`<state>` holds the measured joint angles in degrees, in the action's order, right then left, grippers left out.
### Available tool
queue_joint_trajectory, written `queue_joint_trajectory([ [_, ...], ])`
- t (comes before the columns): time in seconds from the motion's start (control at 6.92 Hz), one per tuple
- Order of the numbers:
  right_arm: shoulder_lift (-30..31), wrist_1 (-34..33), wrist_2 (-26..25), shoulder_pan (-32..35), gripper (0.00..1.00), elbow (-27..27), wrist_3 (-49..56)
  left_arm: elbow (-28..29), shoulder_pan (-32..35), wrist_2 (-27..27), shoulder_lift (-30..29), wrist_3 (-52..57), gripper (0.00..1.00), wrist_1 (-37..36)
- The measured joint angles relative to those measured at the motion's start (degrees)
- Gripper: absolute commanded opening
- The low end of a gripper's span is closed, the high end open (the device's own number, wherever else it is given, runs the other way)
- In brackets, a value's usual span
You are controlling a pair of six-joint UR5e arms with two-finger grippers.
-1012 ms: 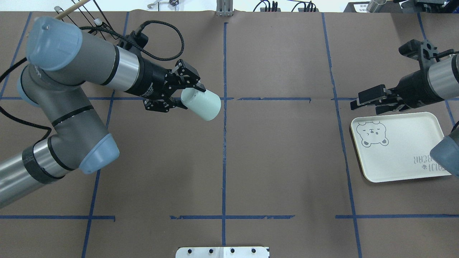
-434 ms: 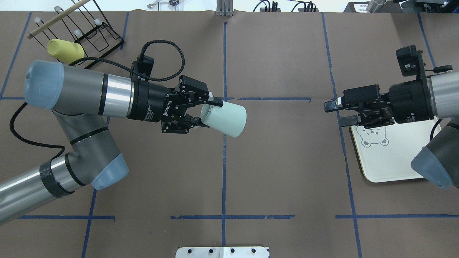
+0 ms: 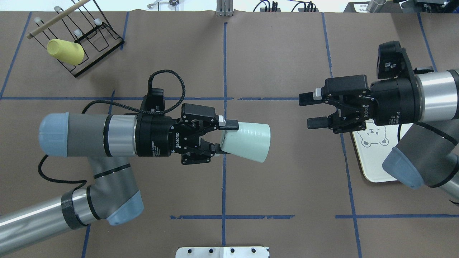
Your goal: Left arm grabs green cup and hands to right arm on tray
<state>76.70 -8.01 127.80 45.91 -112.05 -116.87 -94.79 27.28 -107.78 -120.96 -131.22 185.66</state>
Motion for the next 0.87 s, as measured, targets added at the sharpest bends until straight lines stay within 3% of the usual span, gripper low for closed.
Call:
queue_joint_trajectory([
  [0.29, -0.99, 7.34, -7.01, -4.13, 1.00, 0.39, -5.55, -0.17, -1.85, 3.23, -0.40, -0.84, 0.05, 3.32],
  [0.87, -2.53, 8.97, -10.21, -6.85, 1.00, 0.31, -6.52, -0.29, -2.76, 5.46, -1.01, -1.66, 0.06, 4.26],
])
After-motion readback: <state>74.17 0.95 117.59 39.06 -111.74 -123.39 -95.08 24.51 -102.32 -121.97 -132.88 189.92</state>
